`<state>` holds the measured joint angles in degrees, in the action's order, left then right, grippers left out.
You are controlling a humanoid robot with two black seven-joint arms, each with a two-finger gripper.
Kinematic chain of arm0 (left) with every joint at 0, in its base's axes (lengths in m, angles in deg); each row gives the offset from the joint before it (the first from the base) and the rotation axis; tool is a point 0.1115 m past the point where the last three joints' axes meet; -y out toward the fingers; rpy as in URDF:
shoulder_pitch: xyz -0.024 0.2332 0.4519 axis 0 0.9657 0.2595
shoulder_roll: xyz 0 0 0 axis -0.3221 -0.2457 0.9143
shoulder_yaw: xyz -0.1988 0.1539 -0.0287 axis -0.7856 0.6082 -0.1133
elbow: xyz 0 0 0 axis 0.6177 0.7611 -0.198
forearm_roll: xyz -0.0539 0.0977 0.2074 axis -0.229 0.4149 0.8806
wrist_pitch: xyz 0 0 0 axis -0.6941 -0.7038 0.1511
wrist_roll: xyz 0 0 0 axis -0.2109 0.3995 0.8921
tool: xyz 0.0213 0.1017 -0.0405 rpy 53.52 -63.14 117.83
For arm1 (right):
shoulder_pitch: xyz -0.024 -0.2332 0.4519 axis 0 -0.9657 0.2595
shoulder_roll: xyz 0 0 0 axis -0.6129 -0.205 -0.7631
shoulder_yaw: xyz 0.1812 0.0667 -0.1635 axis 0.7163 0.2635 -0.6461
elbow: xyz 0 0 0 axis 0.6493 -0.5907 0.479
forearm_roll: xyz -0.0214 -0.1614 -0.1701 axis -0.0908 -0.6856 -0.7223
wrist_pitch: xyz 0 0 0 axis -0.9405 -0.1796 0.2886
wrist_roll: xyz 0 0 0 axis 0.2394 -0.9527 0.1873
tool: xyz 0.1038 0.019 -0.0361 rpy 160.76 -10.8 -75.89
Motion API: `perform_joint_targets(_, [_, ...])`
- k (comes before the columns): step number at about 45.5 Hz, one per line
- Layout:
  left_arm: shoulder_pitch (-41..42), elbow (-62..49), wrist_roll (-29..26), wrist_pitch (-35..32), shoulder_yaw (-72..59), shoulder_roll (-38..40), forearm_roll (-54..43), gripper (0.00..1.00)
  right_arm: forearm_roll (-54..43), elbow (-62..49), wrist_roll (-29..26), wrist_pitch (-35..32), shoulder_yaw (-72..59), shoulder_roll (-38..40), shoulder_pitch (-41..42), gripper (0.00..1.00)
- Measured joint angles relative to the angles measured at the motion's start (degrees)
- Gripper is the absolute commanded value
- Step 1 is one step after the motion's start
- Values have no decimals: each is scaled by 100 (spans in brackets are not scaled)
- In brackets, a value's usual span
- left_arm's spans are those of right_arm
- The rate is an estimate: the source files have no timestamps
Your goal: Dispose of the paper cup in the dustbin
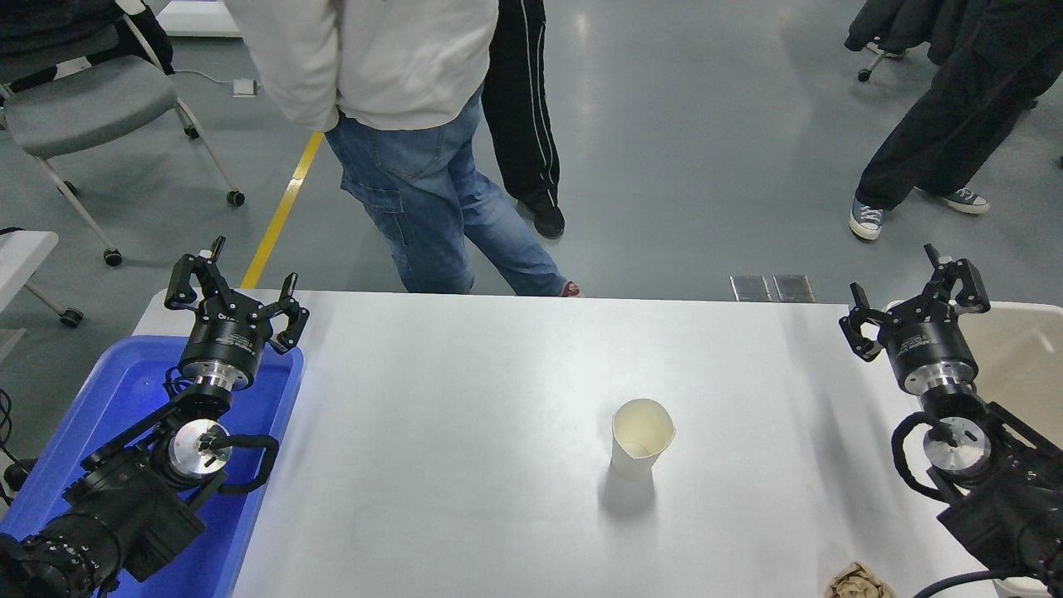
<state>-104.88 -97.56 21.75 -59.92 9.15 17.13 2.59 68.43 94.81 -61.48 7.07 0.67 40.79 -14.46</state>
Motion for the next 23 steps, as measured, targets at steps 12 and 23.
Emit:
perform_joint_targets(12, [0, 0, 11, 0, 0, 0, 0, 100, 0, 20, 0, 0, 1, 0, 21, 99])
perform_joint_targets(23, [0, 0, 2, 0, 2, 0, -2, 100, 0, 30, 0, 0, 1, 0, 37, 99])
